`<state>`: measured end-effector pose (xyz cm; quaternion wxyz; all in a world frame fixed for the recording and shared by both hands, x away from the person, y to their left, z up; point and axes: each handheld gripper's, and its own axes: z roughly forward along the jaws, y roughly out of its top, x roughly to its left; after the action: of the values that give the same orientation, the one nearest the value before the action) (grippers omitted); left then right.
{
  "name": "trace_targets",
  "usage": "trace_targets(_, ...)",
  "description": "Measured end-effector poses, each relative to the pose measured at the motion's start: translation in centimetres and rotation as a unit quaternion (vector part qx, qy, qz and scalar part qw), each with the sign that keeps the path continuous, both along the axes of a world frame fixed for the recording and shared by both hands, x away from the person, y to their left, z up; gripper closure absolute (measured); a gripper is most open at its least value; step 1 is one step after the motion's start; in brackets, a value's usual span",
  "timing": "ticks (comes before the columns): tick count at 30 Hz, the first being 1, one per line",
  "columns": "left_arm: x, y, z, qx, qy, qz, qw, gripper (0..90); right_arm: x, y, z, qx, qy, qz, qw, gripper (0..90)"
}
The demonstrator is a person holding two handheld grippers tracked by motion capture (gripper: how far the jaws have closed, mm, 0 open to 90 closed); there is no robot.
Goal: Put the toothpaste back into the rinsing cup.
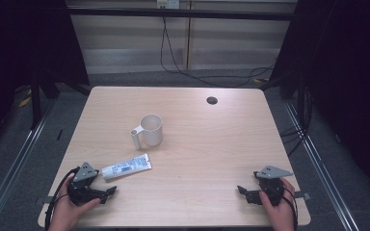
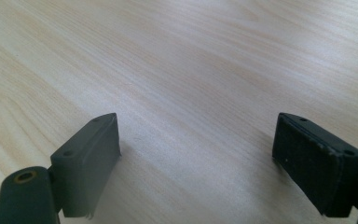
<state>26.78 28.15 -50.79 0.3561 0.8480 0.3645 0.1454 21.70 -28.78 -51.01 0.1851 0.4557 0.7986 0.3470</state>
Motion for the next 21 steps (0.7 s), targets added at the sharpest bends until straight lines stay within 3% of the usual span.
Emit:
trace_targets(8,0.1,-0.2,0.1,-0.001,0.007,0.014,0.9999,8.8,0.0,0.0,0.0,0.000,-0.001,0.002,1.0000,14.3)
trace_targets(12,0.4,-0.3,0.8,0.020,0.028,0.017,0.9993,16.3,0.0,0.0,0.0,-0.001,-0.001,0.002,1.0000,14.3)
trace_targets(16,1.3,-0.8,1.6,0.055,0.062,0.002,0.9966,17.6,0.0,0.0,0.0,0.001,-0.001,0.003,1.0000,14.3)
trace_targets(18,1.6,-1.1,2.0,0.081,0.059,-0.006,0.9949,21.7,0.0,0.0,0.0,0.001,-0.001,0.003,1.0000,14.3)
trace_targets(20,1.9,-1.4,2.6,0.119,0.063,-0.014,0.9907,21.9,0.0,0.0,0.0,0.000,-0.002,0.003,1.0000,14.3)
trace_targets(21,2.1,-1.5,2.9,0.128,0.070,-0.020,0.9891,21.9,0.0,0.0,0.0,0.000,-0.001,0.003,1.0000,14.2)
